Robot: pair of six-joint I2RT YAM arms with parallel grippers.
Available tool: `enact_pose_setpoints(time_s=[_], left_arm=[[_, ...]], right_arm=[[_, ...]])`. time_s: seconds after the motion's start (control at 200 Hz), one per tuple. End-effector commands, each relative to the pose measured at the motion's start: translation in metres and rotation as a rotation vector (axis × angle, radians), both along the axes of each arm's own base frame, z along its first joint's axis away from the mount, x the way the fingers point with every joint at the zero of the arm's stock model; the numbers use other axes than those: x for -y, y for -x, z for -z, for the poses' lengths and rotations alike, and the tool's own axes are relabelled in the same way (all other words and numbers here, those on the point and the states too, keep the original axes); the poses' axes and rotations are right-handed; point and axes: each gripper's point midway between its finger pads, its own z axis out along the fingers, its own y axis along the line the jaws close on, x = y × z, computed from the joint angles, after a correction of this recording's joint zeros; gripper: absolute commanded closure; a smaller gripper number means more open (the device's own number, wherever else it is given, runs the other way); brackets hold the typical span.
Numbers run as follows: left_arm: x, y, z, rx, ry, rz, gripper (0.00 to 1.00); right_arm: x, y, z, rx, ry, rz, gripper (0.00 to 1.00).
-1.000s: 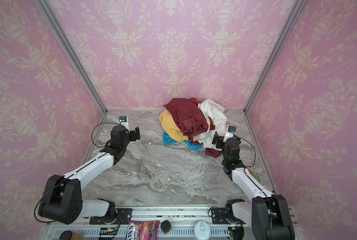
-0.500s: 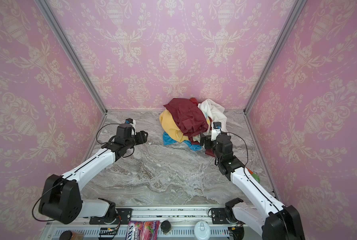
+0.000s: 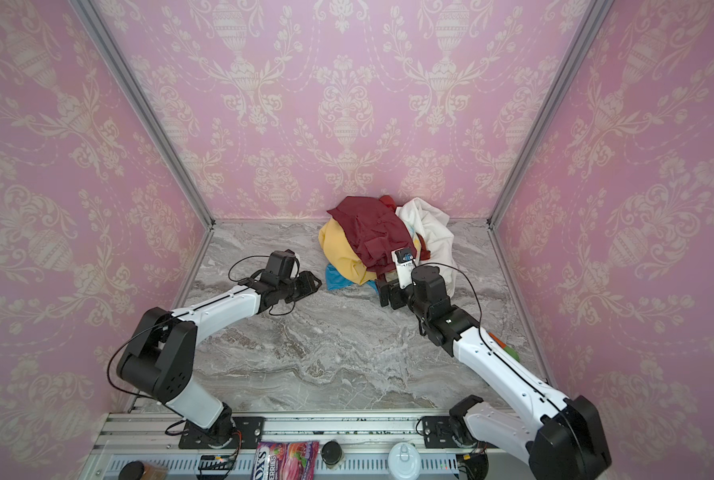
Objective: Pick out a specific cloth from the pile
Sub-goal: 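Reach the left gripper toward the turquoise cloth while the right gripper moves in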
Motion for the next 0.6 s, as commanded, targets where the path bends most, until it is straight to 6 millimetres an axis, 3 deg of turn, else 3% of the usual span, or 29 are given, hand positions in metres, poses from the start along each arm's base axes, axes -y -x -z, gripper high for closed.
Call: enact_pose_setpoints(time_s=[0.0, 0.595], left_arm=[[0.011, -0.007, 0.004, -0.020, 0.021, -0.022, 0.54], [0.022, -0.031, 0.044, -0.053, -0.043, -0.056, 0.55]], right_arm=[[-0.005, 0.006, -0.004, -0.010, 0.009, -0.029, 0.03], [-0.011, 0.023, -0.009, -0.072, -0.017, -0.040, 0.04]])
